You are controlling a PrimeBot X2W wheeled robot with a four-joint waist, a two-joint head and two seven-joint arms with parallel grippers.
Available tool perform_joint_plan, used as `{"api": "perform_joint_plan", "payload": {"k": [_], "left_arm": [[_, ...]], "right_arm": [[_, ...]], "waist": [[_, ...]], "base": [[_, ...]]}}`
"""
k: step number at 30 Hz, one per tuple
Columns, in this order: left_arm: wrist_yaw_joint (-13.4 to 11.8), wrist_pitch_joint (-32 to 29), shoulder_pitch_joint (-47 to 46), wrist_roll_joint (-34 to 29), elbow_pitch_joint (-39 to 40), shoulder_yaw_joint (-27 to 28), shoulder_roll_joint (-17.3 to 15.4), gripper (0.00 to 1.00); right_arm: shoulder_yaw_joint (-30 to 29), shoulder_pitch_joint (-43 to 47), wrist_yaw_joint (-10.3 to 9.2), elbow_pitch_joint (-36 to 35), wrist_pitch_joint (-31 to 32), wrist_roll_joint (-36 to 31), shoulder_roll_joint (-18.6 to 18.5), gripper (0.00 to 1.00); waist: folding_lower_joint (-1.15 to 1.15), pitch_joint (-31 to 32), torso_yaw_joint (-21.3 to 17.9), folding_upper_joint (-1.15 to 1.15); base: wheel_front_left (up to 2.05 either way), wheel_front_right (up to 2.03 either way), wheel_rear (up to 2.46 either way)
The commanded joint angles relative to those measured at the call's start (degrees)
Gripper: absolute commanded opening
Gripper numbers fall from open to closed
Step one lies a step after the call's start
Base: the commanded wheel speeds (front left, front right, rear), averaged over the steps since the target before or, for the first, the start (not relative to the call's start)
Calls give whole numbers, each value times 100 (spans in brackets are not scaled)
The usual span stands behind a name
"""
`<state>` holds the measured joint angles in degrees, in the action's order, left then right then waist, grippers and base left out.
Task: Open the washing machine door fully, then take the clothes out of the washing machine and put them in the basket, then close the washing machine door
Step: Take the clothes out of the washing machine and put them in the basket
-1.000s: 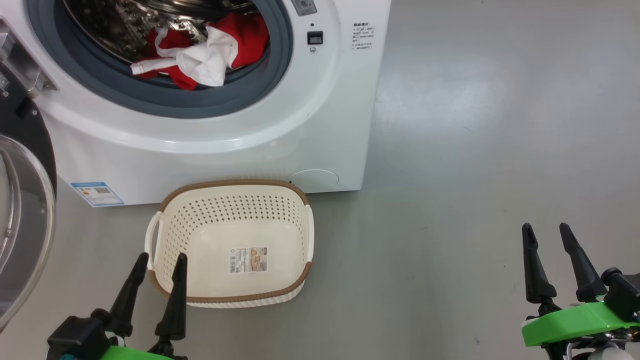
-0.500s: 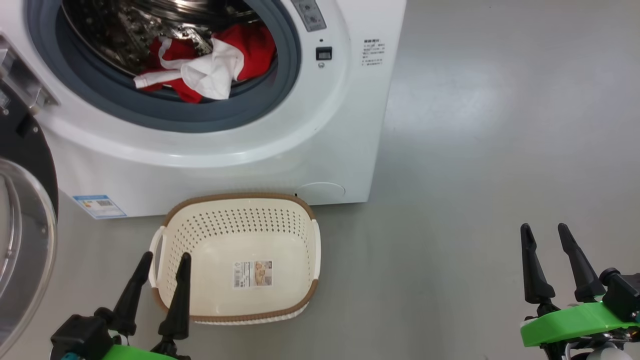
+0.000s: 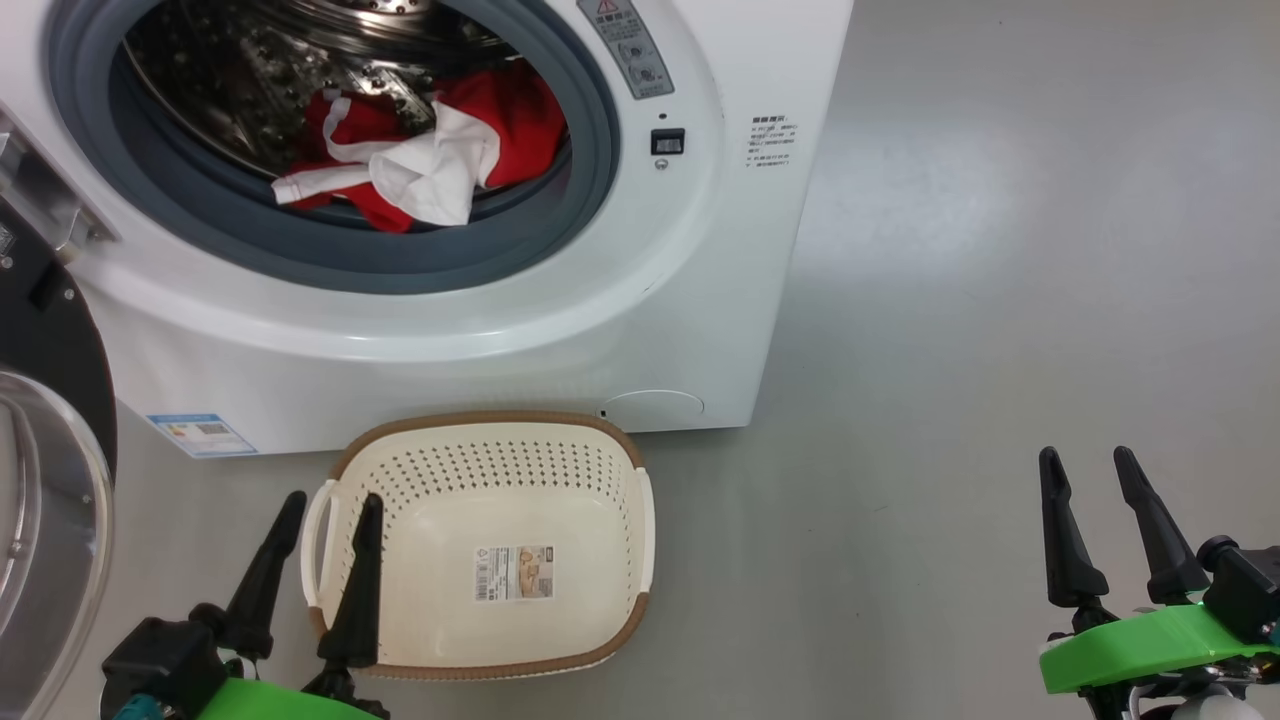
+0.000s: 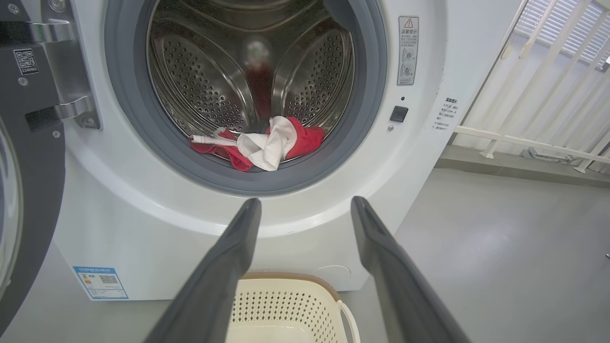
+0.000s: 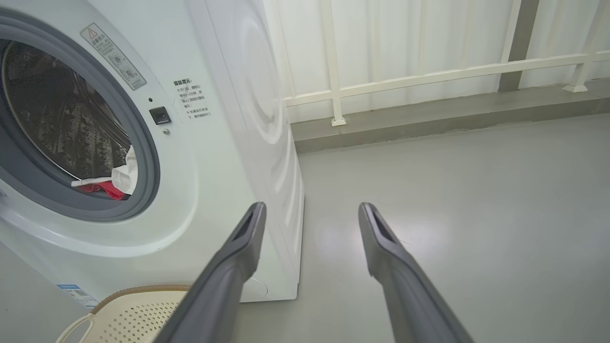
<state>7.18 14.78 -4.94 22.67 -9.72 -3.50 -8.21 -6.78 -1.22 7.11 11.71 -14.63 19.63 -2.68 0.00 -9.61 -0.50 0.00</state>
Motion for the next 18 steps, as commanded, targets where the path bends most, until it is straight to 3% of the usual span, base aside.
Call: {"api": "perform_joint_plan", "payload": {"k": [1, 18], "left_arm": [[31, 22, -158, -52, 103, 213, -92, 100], [31, 22, -252, -212, -31, 233, -81, 100]], "right_arm": [[115, -84, 37, -144, -37, 1, -37, 100], [154, -186, 37, -141, -37, 5, -34, 100]], "waist": [[0, -3, 6, 0], [0, -143, -51, 0]], "base": [[0, 0, 0], [0, 0, 0]]}}
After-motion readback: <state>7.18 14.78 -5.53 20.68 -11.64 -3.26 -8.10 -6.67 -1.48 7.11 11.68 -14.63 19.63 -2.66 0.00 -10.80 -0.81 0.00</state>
